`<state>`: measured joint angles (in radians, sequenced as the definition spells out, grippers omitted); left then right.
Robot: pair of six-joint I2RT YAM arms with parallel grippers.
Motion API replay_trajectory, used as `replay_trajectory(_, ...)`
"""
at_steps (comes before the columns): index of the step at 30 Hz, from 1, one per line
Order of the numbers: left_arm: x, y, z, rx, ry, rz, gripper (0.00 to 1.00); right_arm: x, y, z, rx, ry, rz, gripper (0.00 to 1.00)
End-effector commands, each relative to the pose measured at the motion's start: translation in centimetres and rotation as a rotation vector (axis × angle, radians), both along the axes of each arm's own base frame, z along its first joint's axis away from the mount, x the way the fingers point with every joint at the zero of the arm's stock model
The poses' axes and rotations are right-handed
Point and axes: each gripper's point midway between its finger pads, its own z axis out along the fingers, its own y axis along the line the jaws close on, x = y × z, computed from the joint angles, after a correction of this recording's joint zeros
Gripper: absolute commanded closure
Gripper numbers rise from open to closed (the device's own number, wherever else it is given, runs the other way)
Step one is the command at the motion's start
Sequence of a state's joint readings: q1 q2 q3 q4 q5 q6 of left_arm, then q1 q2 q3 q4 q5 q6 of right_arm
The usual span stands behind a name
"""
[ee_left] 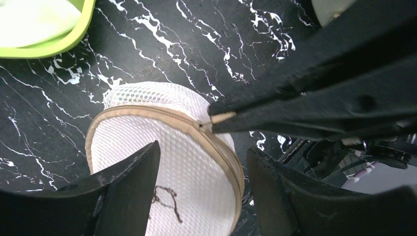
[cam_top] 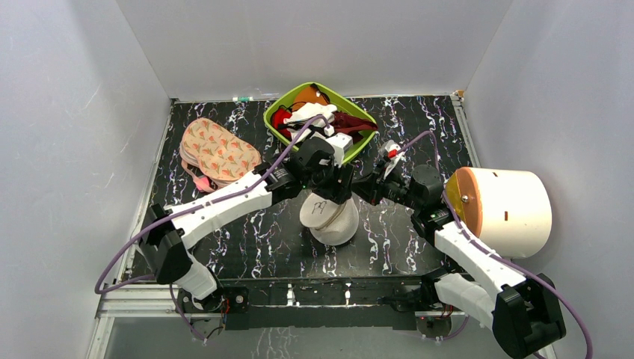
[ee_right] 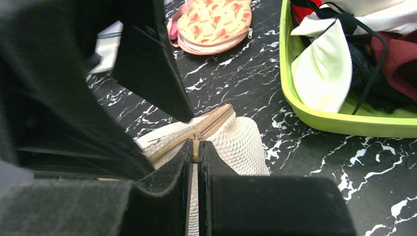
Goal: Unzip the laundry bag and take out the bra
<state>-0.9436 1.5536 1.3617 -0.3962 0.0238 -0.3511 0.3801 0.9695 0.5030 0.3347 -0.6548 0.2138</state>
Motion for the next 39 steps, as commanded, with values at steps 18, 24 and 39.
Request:
replay_trajectory(18,-0.4,5.9,3.0,0.122,-0.174,0.003,1.0,4.1,-1.7,1.7,-0.021,-0.032,-0.224,1.0)
replay_trajectory(24,-1.7,6.6,6.3,0.01,-0.259,-0.043,1.0,5.5,-1.9,-0.2,-0.05,0.036,-0.253,1.0)
replay_trajectory(39,-3.5,7.6,3.5,0.055,-0.22,-0.13,0.82,0.7,1.7,3.7,0.032,-0.119,0.127,1.0)
